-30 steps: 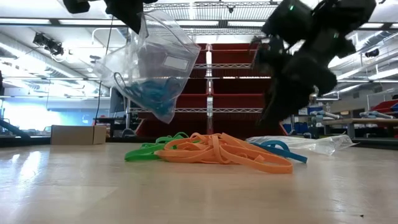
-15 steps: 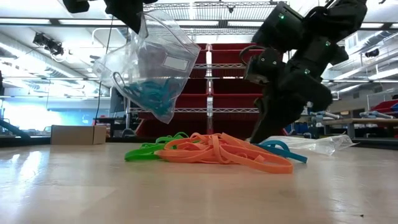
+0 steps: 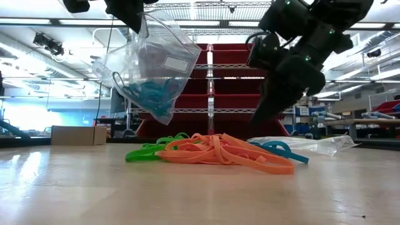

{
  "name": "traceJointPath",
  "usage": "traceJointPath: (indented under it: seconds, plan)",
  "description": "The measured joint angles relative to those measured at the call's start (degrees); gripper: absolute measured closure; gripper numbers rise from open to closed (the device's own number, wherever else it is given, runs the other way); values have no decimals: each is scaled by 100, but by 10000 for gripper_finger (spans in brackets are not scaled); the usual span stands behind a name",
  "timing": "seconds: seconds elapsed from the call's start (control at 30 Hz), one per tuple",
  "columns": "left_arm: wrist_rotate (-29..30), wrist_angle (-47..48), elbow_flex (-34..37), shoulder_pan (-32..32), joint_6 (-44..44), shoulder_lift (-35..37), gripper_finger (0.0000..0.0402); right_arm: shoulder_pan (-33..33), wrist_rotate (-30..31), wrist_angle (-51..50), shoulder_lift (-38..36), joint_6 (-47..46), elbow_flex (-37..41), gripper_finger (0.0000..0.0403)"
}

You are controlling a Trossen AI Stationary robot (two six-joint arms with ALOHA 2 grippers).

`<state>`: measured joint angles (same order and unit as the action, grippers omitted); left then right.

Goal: Sort rubber bands
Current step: Put the blue rubber band into the top left transparent zip bag

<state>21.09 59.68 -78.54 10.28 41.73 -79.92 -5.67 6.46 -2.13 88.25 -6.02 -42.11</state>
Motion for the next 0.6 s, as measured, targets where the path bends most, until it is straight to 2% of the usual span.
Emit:
traceJointPath:
  seconds: [0.37, 0.47, 0.6]
  plan:
    - [-98, -24, 0, 0, -43, 0, 401, -17, -274, -51, 172, -328, 0, 271]
    - [-97, -26, 0, 0, -44, 0, 401, -14, -278, -1, 253, -337, 1, 259]
    - [-95, -74, 0, 0, -43, 0, 401, 11, -302, 107, 428, -326, -7, 266]
